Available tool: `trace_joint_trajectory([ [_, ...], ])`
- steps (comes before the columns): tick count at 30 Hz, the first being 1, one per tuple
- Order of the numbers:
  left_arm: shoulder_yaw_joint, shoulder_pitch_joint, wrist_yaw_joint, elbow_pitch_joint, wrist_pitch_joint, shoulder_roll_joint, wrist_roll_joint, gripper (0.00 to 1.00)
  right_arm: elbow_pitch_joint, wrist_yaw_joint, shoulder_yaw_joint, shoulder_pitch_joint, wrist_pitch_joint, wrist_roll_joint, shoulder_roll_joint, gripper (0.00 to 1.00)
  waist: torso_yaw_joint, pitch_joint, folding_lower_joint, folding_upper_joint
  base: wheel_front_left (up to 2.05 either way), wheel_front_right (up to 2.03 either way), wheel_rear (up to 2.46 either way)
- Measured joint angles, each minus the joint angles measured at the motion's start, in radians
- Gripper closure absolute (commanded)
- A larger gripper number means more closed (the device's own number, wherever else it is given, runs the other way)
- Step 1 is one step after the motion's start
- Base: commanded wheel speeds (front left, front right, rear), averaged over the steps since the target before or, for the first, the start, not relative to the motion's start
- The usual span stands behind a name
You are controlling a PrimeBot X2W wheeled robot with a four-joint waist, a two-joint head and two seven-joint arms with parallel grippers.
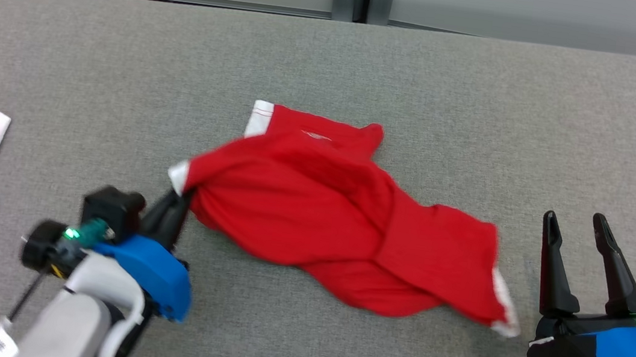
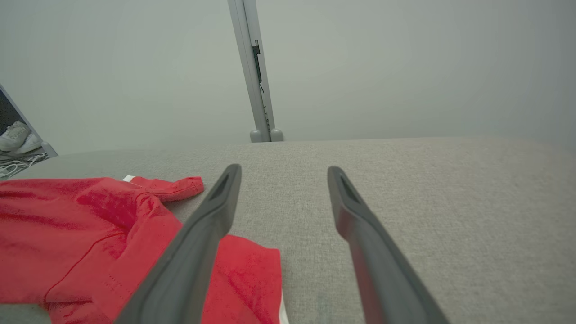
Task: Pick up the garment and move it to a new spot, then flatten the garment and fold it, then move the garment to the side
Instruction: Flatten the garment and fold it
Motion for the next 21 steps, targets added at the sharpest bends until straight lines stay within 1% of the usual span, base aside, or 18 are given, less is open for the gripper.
trace_joint_trajectory([
  [4,0.041,-0.061,0.007,-0.029,0.044,0.064,0.008,1.0,0.006,0.0,0.002,-0.008,-0.003,0.017,0.0,0.0,-0.023,0.009,0.0,0.0,0.0,0.0,0.0],
  [7,0.067,-0.122,0.005,-0.003,0.053,0.087,0.002,1.0,0.012,0.0,0.008,-0.017,-0.012,0.029,0.0,0.0,-0.05,0.022,0.0,0.0,0.0,0.0,0.0],
  [12,0.08,-0.237,-0.026,0.101,0.015,0.074,-0.014,1.0,0.022,0.0,0.019,-0.03,-0.025,0.043,0.0,0.0,-0.093,0.059,0.0001,0.0001,0.0,0.0,0.0],
  [16,0.077,-0.294,-0.053,0.219,-0.021,0.036,-0.039,1.0,0.036,0.0,0.032,-0.041,-0.037,0.05,0.0,0.0,-0.115,0.085,0.0002,0.0001,0.0,0.0,0.0],
  [17,0.075,-0.3,-0.056,0.244,-0.035,0.028,-0.039,0.69,0.039,0.0,0.033,-0.044,-0.043,0.05,0.0,0.0,-0.118,0.089,0.0001,0.0001,0.0,0.0,0.0],
  [18,0.075,-0.305,-0.057,0.266,-0.051,0.018,-0.042,0.0,0.041,0.0,0.034,-0.046,-0.044,0.05,0.0,0.0,-0.119,0.092,0.0002,0.0002,0.0,0.0,0.0],
  [21,0.085,-0.307,-0.055,0.316,-0.11,-0.008,-0.058,0.0,0.05,0.0,0.032,-0.048,-0.052,0.05,0.0,0.0,-0.118,0.093,0.0001,0.0001,0.0,0.0,0.0],
])
